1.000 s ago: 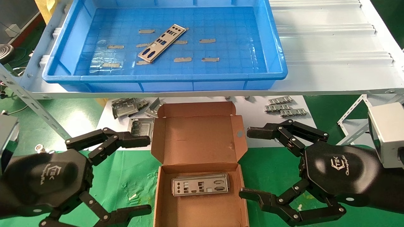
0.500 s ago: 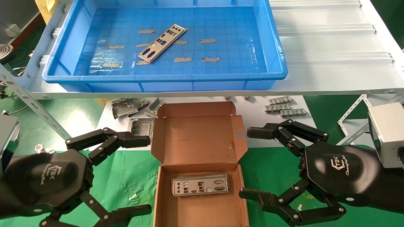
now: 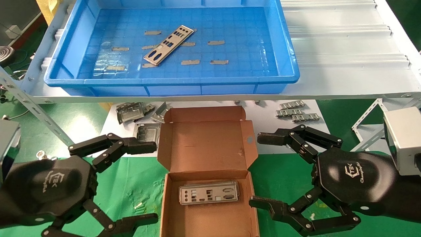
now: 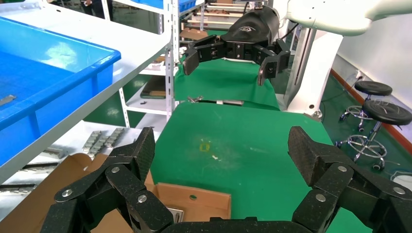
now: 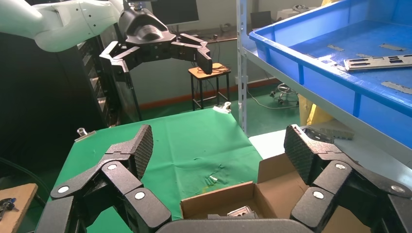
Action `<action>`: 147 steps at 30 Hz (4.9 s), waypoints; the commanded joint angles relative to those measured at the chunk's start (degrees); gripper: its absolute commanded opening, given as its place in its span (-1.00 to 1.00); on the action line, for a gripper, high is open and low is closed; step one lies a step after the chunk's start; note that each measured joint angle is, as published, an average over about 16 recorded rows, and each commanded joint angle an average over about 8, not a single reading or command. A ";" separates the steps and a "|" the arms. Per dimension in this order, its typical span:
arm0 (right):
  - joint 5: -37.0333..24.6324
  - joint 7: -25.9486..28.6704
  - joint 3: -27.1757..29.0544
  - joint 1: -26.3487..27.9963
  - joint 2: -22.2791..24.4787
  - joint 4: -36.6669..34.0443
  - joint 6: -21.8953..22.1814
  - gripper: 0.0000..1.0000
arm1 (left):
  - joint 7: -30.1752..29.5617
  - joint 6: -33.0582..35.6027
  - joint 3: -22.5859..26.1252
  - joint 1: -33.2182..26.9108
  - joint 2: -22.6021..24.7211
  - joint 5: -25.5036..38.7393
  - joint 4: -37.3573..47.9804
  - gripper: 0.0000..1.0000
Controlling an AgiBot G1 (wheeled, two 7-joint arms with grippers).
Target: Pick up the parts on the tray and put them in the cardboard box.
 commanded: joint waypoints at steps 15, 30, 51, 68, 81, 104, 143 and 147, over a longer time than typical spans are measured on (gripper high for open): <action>0.00 0.00 0.00 0.00 0.00 0.00 0.00 1.00 | 0.00 0.00 0.00 0.00 0.00 0.00 0.01 1.00; 0.00 0.00 0.00 0.00 0.00 0.00 0.00 1.00 | 0.00 0.00 0.00 0.00 0.00 0.00 0.01 1.00; 0.00 0.00 0.00 0.00 0.00 0.00 0.00 1.00 | 0.00 0.00 0.00 0.00 0.00 0.00 0.01 1.00; 0.00 0.00 0.00 0.00 0.00 0.00 0.00 1.00 | 0.00 0.00 0.00 0.00 0.00 0.00 0.01 1.00; 0.00 0.00 0.00 0.00 0.00 0.00 0.00 1.00 | 0.00 0.00 0.00 0.00 0.00 0.00 0.01 1.00; 0.00 0.00 0.00 0.00 0.00 0.00 0.00 1.00 | 0.00 0.00 0.00 0.00 0.00 0.00 0.01 1.00; 0.00 0.00 0.00 0.00 0.00 0.00 0.00 1.00 | 0.00 0.00 0.00 0.00 0.00 0.00 0.01 1.00; 0.00 0.00 0.00 0.00 0.00 0.00 0.00 1.00 | 0.00 0.00 0.00 0.00 0.00 0.00 0.01 1.00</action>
